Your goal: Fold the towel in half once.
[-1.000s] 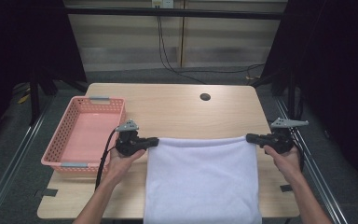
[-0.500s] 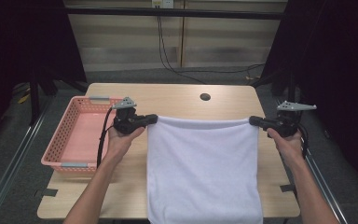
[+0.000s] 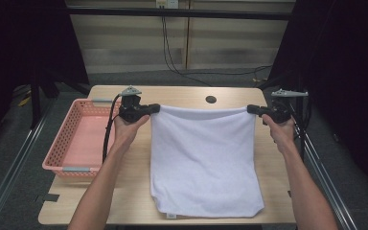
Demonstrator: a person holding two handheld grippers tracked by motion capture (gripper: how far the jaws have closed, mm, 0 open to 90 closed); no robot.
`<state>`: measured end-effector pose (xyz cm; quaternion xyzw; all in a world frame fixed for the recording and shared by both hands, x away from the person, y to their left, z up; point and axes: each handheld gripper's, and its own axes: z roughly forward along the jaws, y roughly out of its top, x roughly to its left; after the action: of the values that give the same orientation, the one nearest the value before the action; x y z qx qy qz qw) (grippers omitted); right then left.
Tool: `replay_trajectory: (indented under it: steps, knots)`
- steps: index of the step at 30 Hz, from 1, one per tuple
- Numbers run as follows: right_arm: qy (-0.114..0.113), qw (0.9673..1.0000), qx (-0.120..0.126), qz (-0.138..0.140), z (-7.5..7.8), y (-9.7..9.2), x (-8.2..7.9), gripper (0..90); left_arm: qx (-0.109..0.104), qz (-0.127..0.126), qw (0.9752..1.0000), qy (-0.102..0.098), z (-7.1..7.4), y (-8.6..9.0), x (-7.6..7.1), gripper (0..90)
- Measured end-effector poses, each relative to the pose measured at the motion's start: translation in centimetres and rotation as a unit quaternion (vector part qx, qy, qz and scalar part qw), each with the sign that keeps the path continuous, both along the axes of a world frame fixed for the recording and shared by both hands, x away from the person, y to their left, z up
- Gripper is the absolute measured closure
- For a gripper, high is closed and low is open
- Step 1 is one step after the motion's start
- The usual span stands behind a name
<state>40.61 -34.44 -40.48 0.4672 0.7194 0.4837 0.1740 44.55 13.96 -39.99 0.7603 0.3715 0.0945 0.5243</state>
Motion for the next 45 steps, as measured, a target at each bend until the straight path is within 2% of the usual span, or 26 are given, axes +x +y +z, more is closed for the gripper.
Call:
replay_trajectory:
  steps: [2, 4, 6, 8, 9, 12, 14, 16, 17, 19, 20, 21, 23, 24, 25, 26, 27, 29, 31, 34, 37, 40, 41, 45]
  knots:
    - [-0.003, 0.9999, 0.008, -0.006, 1.0, -0.1, 0.5, 86.4, -0.006, 0.008, 1.0, -0.001, 0.4, 0.1, 0.5, 85.5]
    - [-0.014, 0.9998, 0.015, -0.005, 1.9, -0.2, 0.7, 86.4, -0.011, 0.002, 0.9999, -0.006, 1.0, 0.1, 0.4, 85.6]
    - [-0.022, 0.9996, 0.018, -0.002, 2.3, -0.2, 0.5, 86.4, -0.013, -0.005, 0.9998, -0.011, 1.3, -0.1, -0.3, 85.6]
    - [-0.025, 0.9995, 0.017, 0.006, 2.2, -0.2, -0.2, 86.4, -0.003, -0.019, 0.9996, -0.02, 1.4, -0.3, -1.3, 85.5]
    - [-0.024, 0.9996, 0.013, 0.012, 2.1, -0.2, -0.7, 86.4, -0.001, -0.022, 0.9995, -0.024, 1.5, -0.3, -1.8, 85.5]
    - [-0.031, 0.999, 0.023, 0.022, 1.8, -0.7, -2.6, 86.4, -0.004, -0.029, 0.9991, -0.031, 1.7, -0.1, -3.5, 85.6]
    - [-0.036, 0.998, 0.039, 0.034, 1.8, -1.1, -4.1, 86.4, -0.008, -0.036, 0.9987, -0.034, 1.8, 0.3, -4.5, 85.6]
    - [-0.041, 0.9974, 0.04, 0.044, 1.9, -1.4, -5.6, 86.3, -0.016, -0.047, 0.998, -0.039, 1.9, 0.4, -5.8, 85.5]
    - [-0.042, 0.9971, 0.036, 0.052, 2.0, -1.4, -6.2, 86.3, -0.007, -0.046, 0.998, -0.041, 1.9, 0.4, -6.5, 85.5]
    - [-0.042, 0.9966, 0.032, 0.064, 1.9, -1.3, -7.6, 86.3, -0.011, -0.057, 0.9974, -0.042, 1.7, 0.4, -7.8, 85.5]
    - [-0.042, 0.9963, 0.028, 0.07, 1.8, -1.2, -8.2, 86.3, 0.002, -0.055, 0.9973, -0.05, 1.5, 0.4, -8.5, 85.5]
    - [-0.04, 0.9963, 0.025, 0.072, 1.6, -1.1, -8.8, 86.2, 0.007, -0.059, 0.9968, -0.053, 1.2, 0.4, -9.1, 85.5]
    - [-0.048, 0.9959, 0.026, 0.072, 0.9, -1.1, -10.1, 86.2, -0.009, -0.066, 0.9971, -0.038, 0.4, 0.7, -10.1, 85.5]
    - [-0.05, 0.9957, 0.035, 0.069, 0.5, -1.2, -10.7, 86.2, -0.009, -0.065, 0.9971, -0.038, 0.0, 0.8, -10.6, 85.5]
    - [-0.044, 0.9955, 0.039, 0.074, 0.0, -1.2, -11.2, 86.1, -0.014, -0.067, 0.9973, -0.028, -0.4, 1.0, -11.0, 85.4]
    - [-0.038, 0.9959, 0.031, 0.076, -0.5, -1.2, -11.8, 86.1, -0.019, -0.069, 0.9973, -0.018, -0.7, 1.1, -11.4, 85.4]
    - [-0.031, 0.9962, 0.032, 0.076, -1.0, -1.2, -12.3, 86.0, -0.017, -0.076, 0.9968, -0.019, -1.0, 1.1, -12.1, 85.4]
    - [-0.02, 0.9962, 0.026, 0.081, -2.0, -1.3, -13.5, 86.0, -0.002, -0.089, 0.9958, -0.02, -1.6, 1.1, -13.2, 85.3]
    - [-0.01, 0.996, 0.027, 0.085, -2.6, -1.4, -14.5, 85.7, 0.006, -0.093, 0.9956, -0.012, -2.4, 1.3, -13.7, 85.0]
    - [0.003, 0.9955, 0.024, 0.092, -3.1, -1.2, -15.8, 85.2, 0.02, -0.091, 0.9956, 0.008, -3.8, 1.7, -14.3, 84.9]
    - [0.017, 0.9936, 0.007, 0.112, -3.9, -0.5, -17.2, 83.4, 0.038, -0.099, 0.994, 0.026, -5.4, 2.1, -15.2, 84.8]
    - [0.044, 0.9911, -0.014, 0.125, -5.1, -0.1, -18.2, 76.1, 0.06, -0.11, 0.9909, 0.048, -6.8, 2.3, -16.2, 84.1]
    - [0.05, 0.9909, -0.029, 0.122, -5.6, 0.0, -18.5, 76.3, 0.067, -0.115, 0.9897, 0.053, -7.1, 2.3, -16.5, 83.8]
    - [0.076, 0.9873, -0.034, 0.136, -6.6, -0.2, -19.5, 80.2, 0.075, -0.133, 0.9861, 0.067, -7.8, 2.3, -17.4, 83.5]
